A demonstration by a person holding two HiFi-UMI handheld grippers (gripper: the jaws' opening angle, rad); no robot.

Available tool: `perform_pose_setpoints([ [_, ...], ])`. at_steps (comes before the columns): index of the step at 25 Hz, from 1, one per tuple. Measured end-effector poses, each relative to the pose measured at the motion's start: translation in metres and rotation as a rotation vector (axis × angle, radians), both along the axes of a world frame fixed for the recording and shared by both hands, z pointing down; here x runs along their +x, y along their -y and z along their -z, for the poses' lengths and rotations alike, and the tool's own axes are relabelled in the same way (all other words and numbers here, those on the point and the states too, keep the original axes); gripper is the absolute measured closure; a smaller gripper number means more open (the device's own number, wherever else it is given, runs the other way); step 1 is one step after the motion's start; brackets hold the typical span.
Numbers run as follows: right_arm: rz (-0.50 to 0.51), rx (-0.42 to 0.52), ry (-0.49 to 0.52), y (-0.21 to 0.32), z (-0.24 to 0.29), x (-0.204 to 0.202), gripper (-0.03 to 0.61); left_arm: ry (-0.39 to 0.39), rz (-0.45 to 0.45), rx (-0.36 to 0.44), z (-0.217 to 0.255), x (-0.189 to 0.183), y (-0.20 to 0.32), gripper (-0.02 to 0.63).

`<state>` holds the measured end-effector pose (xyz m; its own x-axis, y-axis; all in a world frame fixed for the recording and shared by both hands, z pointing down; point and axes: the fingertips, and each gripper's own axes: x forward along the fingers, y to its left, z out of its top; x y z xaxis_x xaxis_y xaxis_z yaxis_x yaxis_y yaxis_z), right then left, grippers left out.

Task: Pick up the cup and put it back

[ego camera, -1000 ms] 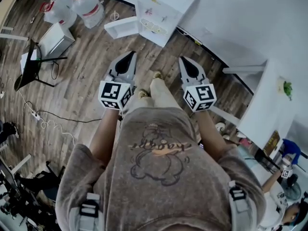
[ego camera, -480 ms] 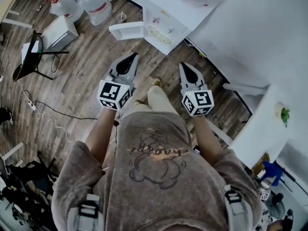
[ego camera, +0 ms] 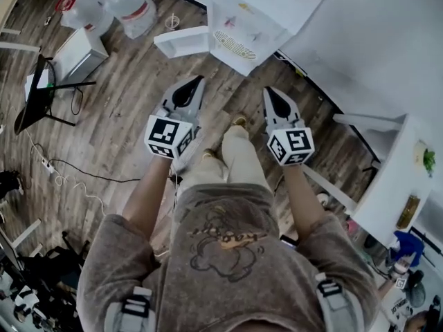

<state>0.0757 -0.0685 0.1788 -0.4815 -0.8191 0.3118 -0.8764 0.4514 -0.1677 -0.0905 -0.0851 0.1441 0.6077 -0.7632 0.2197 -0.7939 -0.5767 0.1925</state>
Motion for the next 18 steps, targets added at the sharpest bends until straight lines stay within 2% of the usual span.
perform_pose_setpoints([
  [5, -0.015, 0.018, -0.032, 0.011, -0.058, 0.013, 0.577, -0.007, -0.022, 0.011, -0.057, 0.0, 0.013, 0.611],
  [11, -0.03, 0.018, -0.013, 0.03, -0.135, 0.032, 0.577, -0.021, -0.043, 0.024, -0.138, 0.009, 0.042, 0.611],
  [18, -0.007, 0.049, -0.027, 0.053, -0.229, 0.041, 0.577, -0.036, -0.066, 0.058, -0.237, 0.018, 0.071, 0.611],
])
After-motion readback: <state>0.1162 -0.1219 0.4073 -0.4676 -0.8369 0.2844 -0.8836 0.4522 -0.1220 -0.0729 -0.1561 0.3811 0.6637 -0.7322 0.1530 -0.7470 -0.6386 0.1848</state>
